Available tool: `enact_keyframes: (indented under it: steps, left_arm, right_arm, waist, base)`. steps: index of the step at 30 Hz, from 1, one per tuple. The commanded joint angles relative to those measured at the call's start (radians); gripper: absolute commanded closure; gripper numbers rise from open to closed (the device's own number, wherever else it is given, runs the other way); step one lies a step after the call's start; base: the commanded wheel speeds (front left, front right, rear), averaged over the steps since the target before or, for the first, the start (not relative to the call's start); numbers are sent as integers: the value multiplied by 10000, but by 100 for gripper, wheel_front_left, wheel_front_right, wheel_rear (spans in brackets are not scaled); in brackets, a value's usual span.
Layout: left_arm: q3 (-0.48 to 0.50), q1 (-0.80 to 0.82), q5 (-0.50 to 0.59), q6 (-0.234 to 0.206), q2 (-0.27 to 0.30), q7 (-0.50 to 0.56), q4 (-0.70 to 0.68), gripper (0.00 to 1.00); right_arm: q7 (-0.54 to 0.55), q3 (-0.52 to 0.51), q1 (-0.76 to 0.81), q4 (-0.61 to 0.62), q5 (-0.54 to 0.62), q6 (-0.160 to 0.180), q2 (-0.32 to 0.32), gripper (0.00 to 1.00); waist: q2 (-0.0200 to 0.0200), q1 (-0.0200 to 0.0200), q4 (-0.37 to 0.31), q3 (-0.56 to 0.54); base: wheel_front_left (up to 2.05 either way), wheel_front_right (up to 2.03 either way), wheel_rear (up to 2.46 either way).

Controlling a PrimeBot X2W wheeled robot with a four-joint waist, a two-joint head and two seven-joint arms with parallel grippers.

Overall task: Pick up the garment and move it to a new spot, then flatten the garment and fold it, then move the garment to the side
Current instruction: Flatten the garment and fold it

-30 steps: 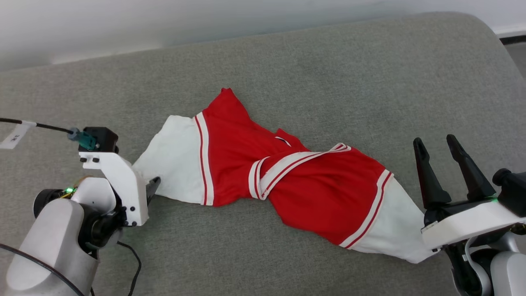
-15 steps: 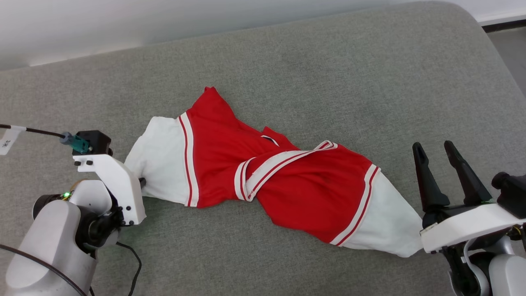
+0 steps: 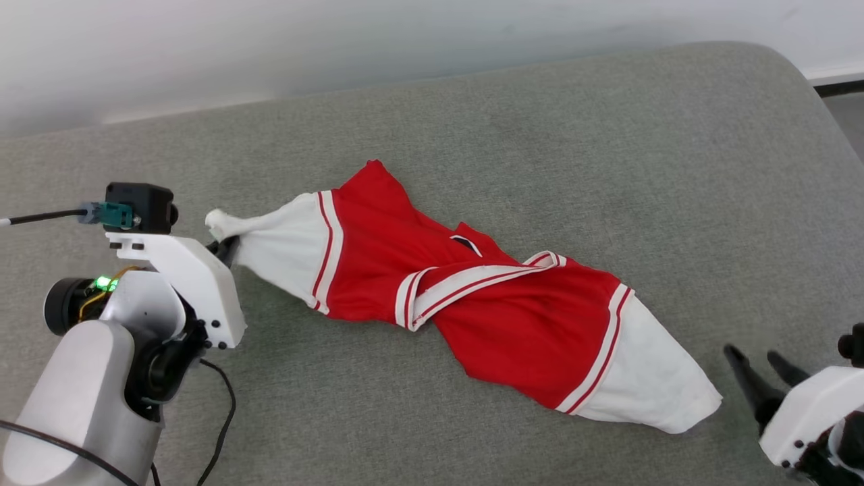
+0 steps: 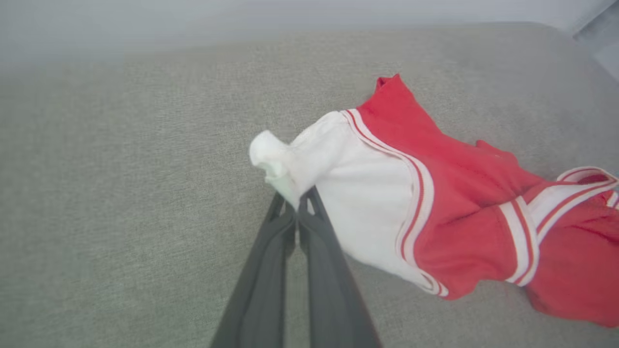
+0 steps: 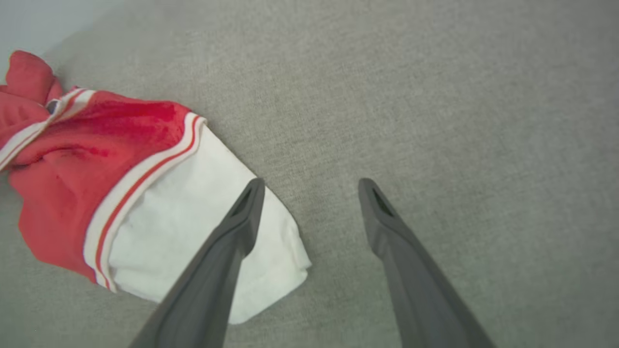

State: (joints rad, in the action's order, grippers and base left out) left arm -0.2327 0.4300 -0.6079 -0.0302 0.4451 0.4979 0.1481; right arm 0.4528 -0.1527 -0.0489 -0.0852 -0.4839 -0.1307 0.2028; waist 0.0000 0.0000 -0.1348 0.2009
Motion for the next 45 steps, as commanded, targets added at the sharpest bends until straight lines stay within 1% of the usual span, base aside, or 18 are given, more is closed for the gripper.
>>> enact_keyframes:
  steps: [1,2,3,5,7,11,15,16,17,19,21,27,29,35,39,43,44,45]
  left_arm:
    - [-30,-179,77,-77,29,-60,-235,100]
    - [-62,-221,93,-117,34,-55,-431,100]
    - [-62,-221,93,-117,34,-55,-431,100]
    - [-99,-280,139,-162,9,-38,-800,100]
    - [-178,-338,155,-207,-6,32,-1105,100]
    - [-282,-354,177,-248,-32,99,-1457,100]
    - [-350,-303,133,-199,-18,168,-1553,100]
    - [-350,-302,117,-187,-8,165,-1556,100]
    - [-356,-298,109,-180,3,163,-1547,100]
    - [-353,-312,87,-175,21,152,-1516,100]
    - [-357,-354,60,-164,41,159,-1477,100]
    - [-256,-325,82,-151,146,-36,-1382,100]
    - [-210,-217,157,-195,137,-222,-1376,100]
    - [-34,151,363,-229,283,-646,-1213,100]
    - [94,791,420,-184,292,-905,-907,100]
    - [200,1873,547,-143,177,-1248,-391,100]
    - [226,3000,616,-59,-27,-1554,205,100]
    - [219,3404,696,-37,-46,-1700,412,100]
  right_arm:
    - [511,-25,64,-118,-130,0,120,0]
    - [876,-11,67,-189,-187,0,172,0]
    - [876,-11,67,-189,-187,0,172,0]
    - [1579,72,37,-384,-276,1,234,0]
    - [2027,168,-134,-583,-331,0,280,0]
    - [2463,496,-451,-1365,-475,0,180,0]
    - [2974,1047,-561,-2197,-729,-16,-73,0]
    - [3126,1193,-576,-2372,-772,-16,-96,48]
    - [3177,1300,-577,-2463,-833,-16,-126,100]
    - [3200,1439,-676,-2491,-887,-19,-109,100]
    - [3100,1395,-821,-2401,-896,-13,54,100]
    - [2823,1092,-1214,-1529,-611,-11,609,100]
    - [2644,936,-1425,-1114,-355,1,855,100]
    - [2339,855,-2270,-350,331,3,1188,100]
    - [2160,1026,-3295,-322,664,1,1337,100]
    - [1729,1259,-4699,-714,836,1,1462,100]
    - [1215,1479,-5997,-1124,867,1,1498,100]
    - [997,1530,-6460,-1316,862,1,1509,100]
  waist:
    - [0,0,63,-14]
    - [0,0,89,-7]
    - [0,0,89,-7]
    - [0,0,148,29]
    - [0,0,217,104]
    - [0,0,321,241]
    - [0,0,430,364]
    - [0,0,445,384]
    - [0,0,461,400]
    - [0,0,469,399]
    - [0,0,459,359]
    - [0,0,358,6]
    - [0,0,336,-166]
    - [0,0,297,-753]
    - [0,0,367,-1009]
    - [0,0,505,-998]
    - [0,0,653,-653]
    - [0,0,699,-513]
  base:
    - [0,0,0]
    - [0,0,0]
    - [0,0,0]
    - [0,0,0]
    - [0,0,0]
    - [0,0,0]
    - [0,0,0]
    - [0,0,0]
    - [0,0,0]
    - [0,0,0]
    - [0,0,0]
    - [0,0,0]
    - [0,0,0]
    - [0,0,0]
    - [0,0,0]
    - [0,0,0]
    - [0,0,0]
    - [0,0,0]
